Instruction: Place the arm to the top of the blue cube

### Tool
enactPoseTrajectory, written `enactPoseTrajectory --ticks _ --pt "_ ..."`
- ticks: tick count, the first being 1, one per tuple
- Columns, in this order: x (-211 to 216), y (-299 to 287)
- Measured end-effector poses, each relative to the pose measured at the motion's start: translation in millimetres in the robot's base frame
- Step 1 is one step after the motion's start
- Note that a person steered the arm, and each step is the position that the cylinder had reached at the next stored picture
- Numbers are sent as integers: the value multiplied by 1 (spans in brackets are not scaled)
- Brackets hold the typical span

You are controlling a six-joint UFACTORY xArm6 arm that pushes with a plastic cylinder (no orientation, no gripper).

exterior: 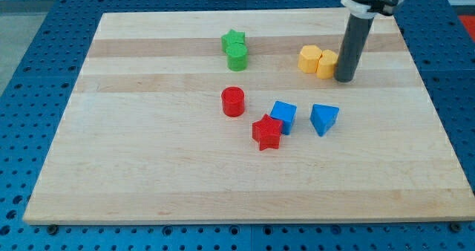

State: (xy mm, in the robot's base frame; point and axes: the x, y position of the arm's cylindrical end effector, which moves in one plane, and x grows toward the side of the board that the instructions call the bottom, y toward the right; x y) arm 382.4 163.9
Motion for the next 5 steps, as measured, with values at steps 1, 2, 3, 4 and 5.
enactPoseTrajectory --ticks 1,2,3,4,5 --pt "10 2" --pt "35 -6" --pt "35 -32" --pt "35 -58" --pt "35 -88"
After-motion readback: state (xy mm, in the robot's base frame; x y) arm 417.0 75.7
